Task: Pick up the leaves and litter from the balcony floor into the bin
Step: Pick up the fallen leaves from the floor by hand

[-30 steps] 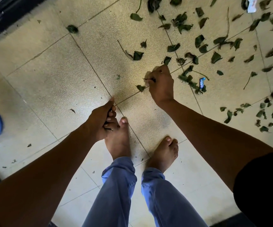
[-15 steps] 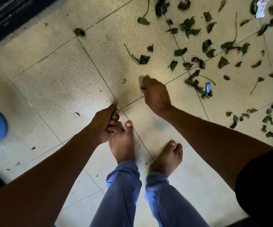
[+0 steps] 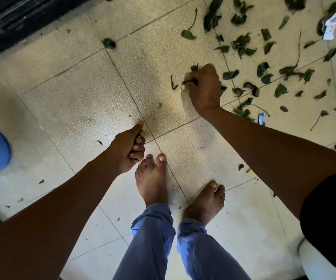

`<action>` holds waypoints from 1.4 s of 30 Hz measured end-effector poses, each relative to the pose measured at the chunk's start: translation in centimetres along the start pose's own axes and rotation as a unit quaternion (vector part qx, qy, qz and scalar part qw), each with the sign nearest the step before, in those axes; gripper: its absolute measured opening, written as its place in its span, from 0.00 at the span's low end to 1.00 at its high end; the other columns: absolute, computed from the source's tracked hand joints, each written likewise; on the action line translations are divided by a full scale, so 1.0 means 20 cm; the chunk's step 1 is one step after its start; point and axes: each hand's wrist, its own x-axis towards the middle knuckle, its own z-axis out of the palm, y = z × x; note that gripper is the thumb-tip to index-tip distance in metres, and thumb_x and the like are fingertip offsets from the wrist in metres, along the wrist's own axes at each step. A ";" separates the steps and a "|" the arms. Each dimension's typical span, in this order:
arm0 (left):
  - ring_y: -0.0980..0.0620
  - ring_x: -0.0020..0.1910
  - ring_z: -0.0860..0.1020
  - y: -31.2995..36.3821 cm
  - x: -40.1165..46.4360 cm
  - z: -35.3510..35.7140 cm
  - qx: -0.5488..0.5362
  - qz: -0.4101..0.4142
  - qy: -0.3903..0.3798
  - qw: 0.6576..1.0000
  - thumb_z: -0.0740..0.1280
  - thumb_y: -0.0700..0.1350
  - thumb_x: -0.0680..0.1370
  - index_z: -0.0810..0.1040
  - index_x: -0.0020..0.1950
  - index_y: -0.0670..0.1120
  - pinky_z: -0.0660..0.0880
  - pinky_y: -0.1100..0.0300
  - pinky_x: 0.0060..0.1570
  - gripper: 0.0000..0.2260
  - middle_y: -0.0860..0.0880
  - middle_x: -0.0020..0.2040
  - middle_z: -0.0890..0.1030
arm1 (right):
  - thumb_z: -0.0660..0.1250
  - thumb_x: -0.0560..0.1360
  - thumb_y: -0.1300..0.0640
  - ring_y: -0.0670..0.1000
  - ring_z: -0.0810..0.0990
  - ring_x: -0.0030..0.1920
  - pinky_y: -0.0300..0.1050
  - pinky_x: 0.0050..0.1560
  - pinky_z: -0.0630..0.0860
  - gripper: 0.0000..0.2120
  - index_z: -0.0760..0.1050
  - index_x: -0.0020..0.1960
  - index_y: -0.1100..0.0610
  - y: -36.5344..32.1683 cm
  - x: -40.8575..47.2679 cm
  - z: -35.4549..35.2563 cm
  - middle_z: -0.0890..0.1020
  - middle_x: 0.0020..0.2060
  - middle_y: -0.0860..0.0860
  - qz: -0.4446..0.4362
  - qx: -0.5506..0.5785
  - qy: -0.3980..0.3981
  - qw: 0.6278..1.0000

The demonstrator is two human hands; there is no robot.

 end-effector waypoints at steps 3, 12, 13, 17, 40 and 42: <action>0.60 0.20 0.59 0.00 0.01 -0.02 -0.001 0.002 0.000 1.000 0.66 0.56 0.81 0.70 0.37 0.49 0.53 0.68 0.18 0.17 0.55 0.27 0.65 | 0.69 0.74 0.65 0.52 0.79 0.48 0.48 0.51 0.79 0.07 0.81 0.46 0.54 -0.01 0.04 -0.06 0.77 0.56 0.59 -0.061 -0.005 0.006 0.998; 0.59 0.21 0.60 -0.04 0.01 -0.02 -0.019 -0.008 0.001 1.000 0.66 0.56 0.81 0.70 0.37 0.49 0.52 0.68 0.19 0.17 0.55 0.27 0.65 | 0.71 0.72 0.65 0.56 0.81 0.49 0.40 0.45 0.67 0.04 0.83 0.45 0.58 -0.02 0.12 -0.04 0.82 0.47 0.56 -0.086 -0.102 -0.040 0.990; 0.59 0.21 0.60 -0.04 0.01 -0.02 -0.019 -0.008 0.002 1.000 0.67 0.56 0.81 0.70 0.37 0.49 0.53 0.68 0.19 0.16 0.55 0.27 0.65 | 0.71 0.72 0.63 0.54 0.81 0.48 0.40 0.46 0.70 0.03 0.82 0.45 0.57 -0.05 0.10 -0.04 0.83 0.46 0.54 -0.074 -0.080 -0.033 0.994; 0.59 0.21 0.60 -0.04 0.01 -0.01 -0.020 -0.006 0.006 1.000 0.67 0.56 0.81 0.70 0.37 0.49 0.53 0.67 0.18 0.16 0.54 0.27 0.65 | 0.71 0.69 0.67 0.48 0.81 0.43 0.49 0.45 0.79 0.10 0.79 0.48 0.57 -0.14 0.00 0.00 0.83 0.42 0.49 -0.102 0.049 -0.067 0.991; 0.58 0.22 0.60 -0.06 -0.01 -0.11 -0.054 0.006 0.009 0.998 0.69 0.56 0.79 0.71 0.37 0.48 0.52 0.67 0.19 0.17 0.53 0.28 0.65 | 0.70 0.72 0.67 0.51 0.80 0.49 0.34 0.53 0.70 0.05 0.83 0.46 0.60 -0.14 -0.05 0.12 0.83 0.49 0.56 -0.049 -0.026 -0.019 0.998; 0.58 0.21 0.59 -0.05 0.00 -0.11 -0.059 0.007 0.004 0.998 0.69 0.56 0.79 0.71 0.37 0.48 0.52 0.67 0.19 0.17 0.53 0.28 0.65 | 0.71 0.72 0.64 0.54 0.82 0.48 0.42 0.50 0.73 0.05 0.82 0.46 0.57 -0.16 0.00 0.08 0.84 0.46 0.54 -0.032 -0.018 -0.020 0.999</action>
